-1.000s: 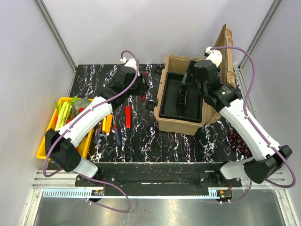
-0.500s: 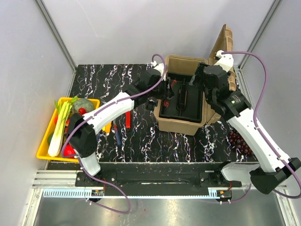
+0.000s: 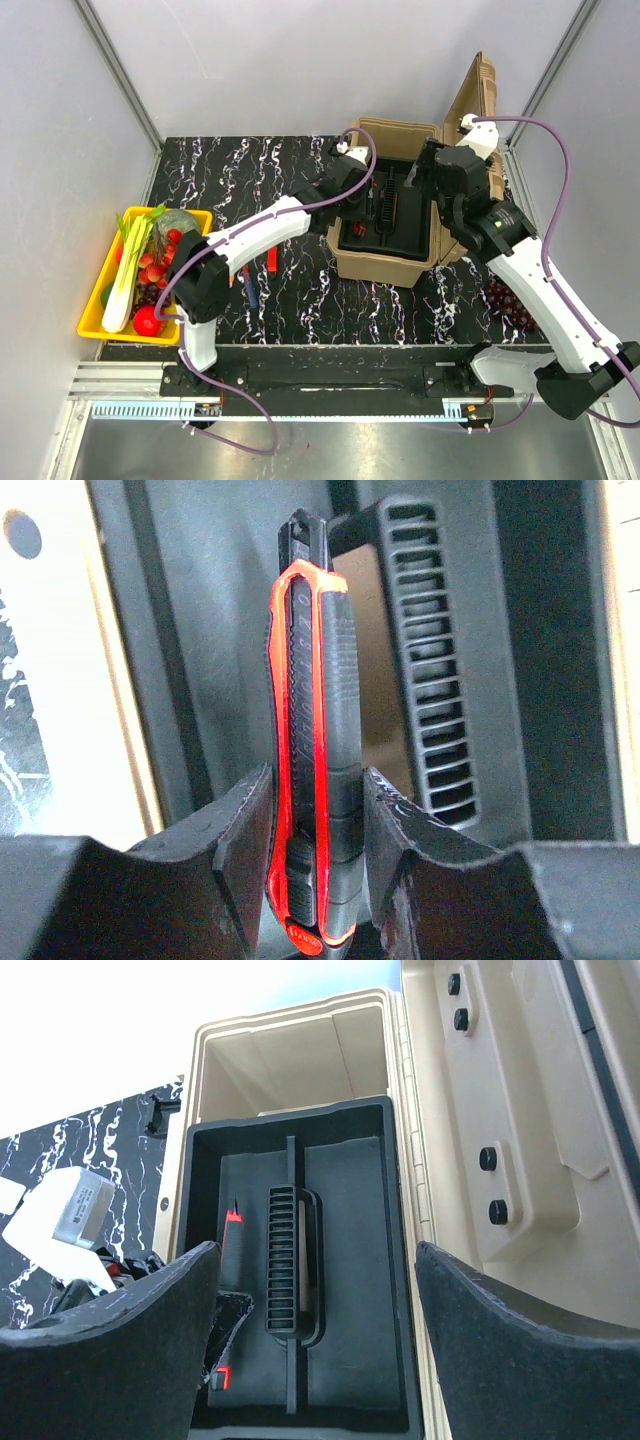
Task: Pack the tool kit
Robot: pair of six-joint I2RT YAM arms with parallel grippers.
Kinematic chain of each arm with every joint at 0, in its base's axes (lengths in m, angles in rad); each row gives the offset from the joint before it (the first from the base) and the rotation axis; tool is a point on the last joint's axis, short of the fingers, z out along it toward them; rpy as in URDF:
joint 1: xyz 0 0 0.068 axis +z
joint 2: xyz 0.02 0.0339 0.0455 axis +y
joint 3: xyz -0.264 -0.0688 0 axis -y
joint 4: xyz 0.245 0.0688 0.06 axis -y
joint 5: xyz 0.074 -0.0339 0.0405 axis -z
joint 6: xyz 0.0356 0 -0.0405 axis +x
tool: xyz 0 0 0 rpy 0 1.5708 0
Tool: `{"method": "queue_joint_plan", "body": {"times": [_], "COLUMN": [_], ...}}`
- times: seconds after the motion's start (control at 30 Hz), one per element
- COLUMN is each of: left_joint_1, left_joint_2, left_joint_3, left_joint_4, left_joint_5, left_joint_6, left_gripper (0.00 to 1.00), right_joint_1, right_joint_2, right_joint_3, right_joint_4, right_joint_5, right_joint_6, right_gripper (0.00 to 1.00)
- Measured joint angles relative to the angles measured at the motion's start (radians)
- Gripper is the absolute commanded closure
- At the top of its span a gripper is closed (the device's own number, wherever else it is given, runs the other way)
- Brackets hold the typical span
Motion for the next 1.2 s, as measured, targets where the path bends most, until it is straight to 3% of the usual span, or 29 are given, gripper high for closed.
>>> {"method": "queue_joint_plan", "body": {"times": [0.13,0.43,0.83,1.2], "left_joint_1": [-0.015,-0.029,-0.031,-0.026], "left_joint_2": [0.008,0.008,-0.013,-0.114], "left_joint_3": [0.000,0.000,0.015,0.015], "left_joint_4": [-0.036,-0.043,-0.065,-0.097], "left_joint_5": [-0.059,-0.117,-0.158,-0.227], "left_joint_6": [-0.008,-0.013,-0.018,-0.018], "left_gripper": [0.85,0.57,0.48,0.34], "right_joint_1": [0.000,0.000,0.000,-0.002], "right_joint_2": [-0.003,-0.004,-0.004,0.021], "right_joint_3": [-0.005,-0.010,-0.010,-0.010], "right_joint_4": [0.000,0.001,0.003,0.003], "right_joint_5": [0.000,-0.001,-0.003,-0.071], "right_joint_6": [-0.002,-0.002,-0.002,-0.005], "right_gripper": [0.16,0.16,0.16,0.15]}}
